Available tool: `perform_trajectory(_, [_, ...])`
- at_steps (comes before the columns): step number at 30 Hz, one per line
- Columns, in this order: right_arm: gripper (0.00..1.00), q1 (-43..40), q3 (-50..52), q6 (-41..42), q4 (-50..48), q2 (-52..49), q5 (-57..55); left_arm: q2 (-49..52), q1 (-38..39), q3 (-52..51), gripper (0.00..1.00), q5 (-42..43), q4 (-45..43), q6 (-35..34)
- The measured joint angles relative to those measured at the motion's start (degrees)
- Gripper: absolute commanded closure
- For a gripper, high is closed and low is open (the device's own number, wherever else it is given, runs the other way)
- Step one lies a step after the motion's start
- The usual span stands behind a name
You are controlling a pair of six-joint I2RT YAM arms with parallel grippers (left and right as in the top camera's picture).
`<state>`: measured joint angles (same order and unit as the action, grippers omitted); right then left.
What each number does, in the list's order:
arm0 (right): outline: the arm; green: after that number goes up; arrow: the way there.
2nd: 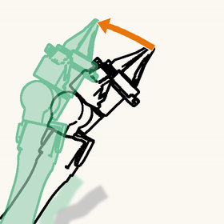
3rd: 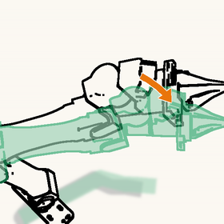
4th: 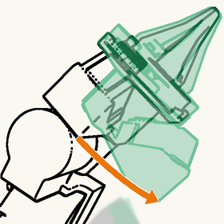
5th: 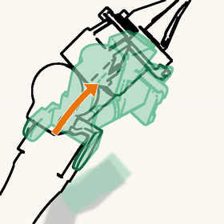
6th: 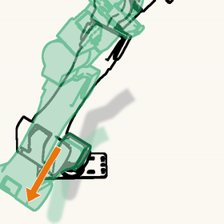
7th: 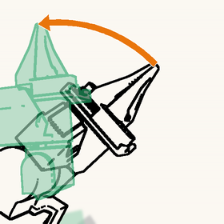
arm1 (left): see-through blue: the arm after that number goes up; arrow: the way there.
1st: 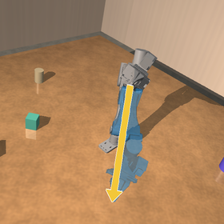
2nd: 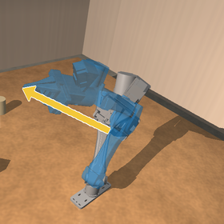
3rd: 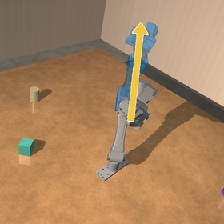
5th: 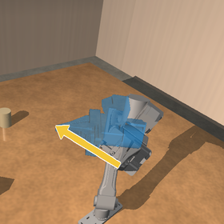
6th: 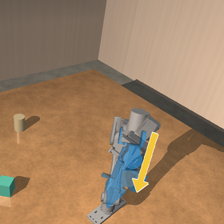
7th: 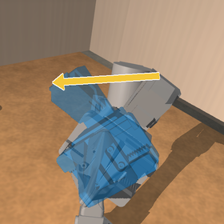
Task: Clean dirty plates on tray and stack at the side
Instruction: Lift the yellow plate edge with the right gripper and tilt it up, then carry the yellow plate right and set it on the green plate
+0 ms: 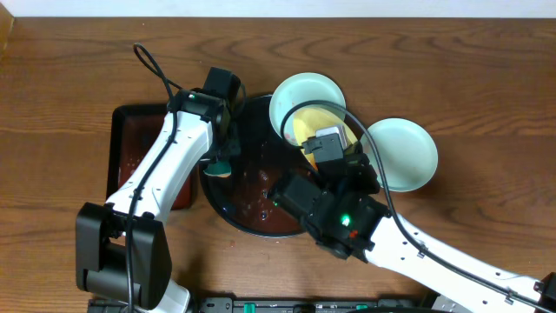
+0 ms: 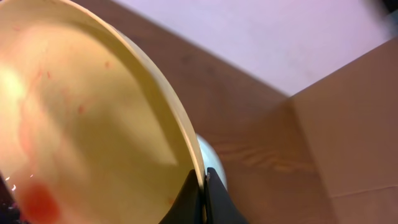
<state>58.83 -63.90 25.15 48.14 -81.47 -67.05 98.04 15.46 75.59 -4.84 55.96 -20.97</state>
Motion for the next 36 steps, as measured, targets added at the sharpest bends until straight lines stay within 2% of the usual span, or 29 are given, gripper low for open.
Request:
perform_trajectory(9, [0.99, 2.2, 0.0, 0.0, -0.2, 0.0, -10.7, 0.0, 0.0, 0.0, 0.92, 0.0, 0.0, 0.0])
perform_trajectory(19, [0.99, 2.3, 0.0, 0.0, -0.2, 0.0, -11.9, 0.0, 0.0, 0.0, 0.93, 0.0, 0.0, 0.0])
perform_trajectory(24, [0.99, 2.2, 0.0, 0.4, 0.8, 0.0, -6.5, 0.0, 0.0, 0.0, 0.93, 0.0, 0.0, 0.0])
perform_trajectory(29, [0.99, 1.1, 0.0, 5.5, 5.9, 0.0, 0.8, 0.0, 0.0, 0.0, 0.92, 0.1, 0.0, 0.0])
perform_trajectory(36, [0.99, -3.7, 0.0, 11.0, 5.8, 0.0, 17.2, 0.0, 0.0, 0.0, 0.92, 0.2, 0.2, 0.0])
